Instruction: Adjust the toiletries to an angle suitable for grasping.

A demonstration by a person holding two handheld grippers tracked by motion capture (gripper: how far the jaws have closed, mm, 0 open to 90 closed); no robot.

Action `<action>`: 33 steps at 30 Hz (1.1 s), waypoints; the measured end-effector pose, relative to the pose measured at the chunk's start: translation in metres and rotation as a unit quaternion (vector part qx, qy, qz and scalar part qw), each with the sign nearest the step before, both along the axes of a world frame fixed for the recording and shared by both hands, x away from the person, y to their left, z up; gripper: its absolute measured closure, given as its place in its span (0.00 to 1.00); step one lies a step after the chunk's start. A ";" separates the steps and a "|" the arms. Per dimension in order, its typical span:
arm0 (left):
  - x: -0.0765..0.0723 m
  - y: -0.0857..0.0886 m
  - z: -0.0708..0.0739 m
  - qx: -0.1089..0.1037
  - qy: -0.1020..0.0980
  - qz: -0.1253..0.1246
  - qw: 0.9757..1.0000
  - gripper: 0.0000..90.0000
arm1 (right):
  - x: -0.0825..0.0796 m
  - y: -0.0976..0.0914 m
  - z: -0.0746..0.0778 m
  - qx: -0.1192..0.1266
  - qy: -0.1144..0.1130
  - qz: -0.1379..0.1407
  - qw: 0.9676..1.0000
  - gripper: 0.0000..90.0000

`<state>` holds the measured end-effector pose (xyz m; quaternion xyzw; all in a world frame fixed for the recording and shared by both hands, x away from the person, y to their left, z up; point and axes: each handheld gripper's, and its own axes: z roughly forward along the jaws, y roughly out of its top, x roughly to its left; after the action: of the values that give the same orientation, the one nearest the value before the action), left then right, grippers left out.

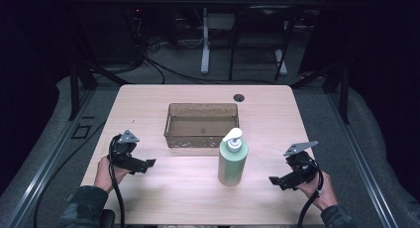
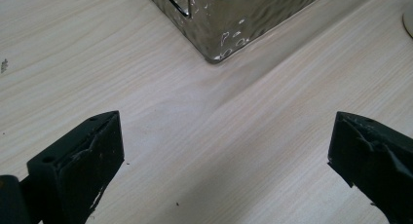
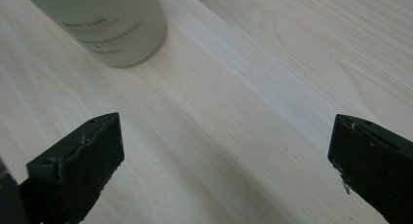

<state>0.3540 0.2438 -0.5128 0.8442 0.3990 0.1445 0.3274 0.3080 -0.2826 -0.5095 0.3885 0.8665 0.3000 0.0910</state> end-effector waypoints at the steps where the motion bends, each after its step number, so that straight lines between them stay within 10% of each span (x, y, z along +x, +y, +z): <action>1: 0.000 -0.001 0.000 0.001 0.000 0.000 1.000 0.00 | -0.002 0.007 0.002 0.003 -0.007 0.010 1.000 0.00; 33: 0.001 -0.002 -0.002 0.006 0.009 -0.007 1.000 0.00 | -0.005 0.080 0.014 0.048 -0.041 0.079 0.995 0.00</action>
<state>0.3549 0.2416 -0.5153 0.8501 0.3954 0.1367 0.3197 0.3034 -0.2030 -0.4959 0.3099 0.8746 0.3633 0.0839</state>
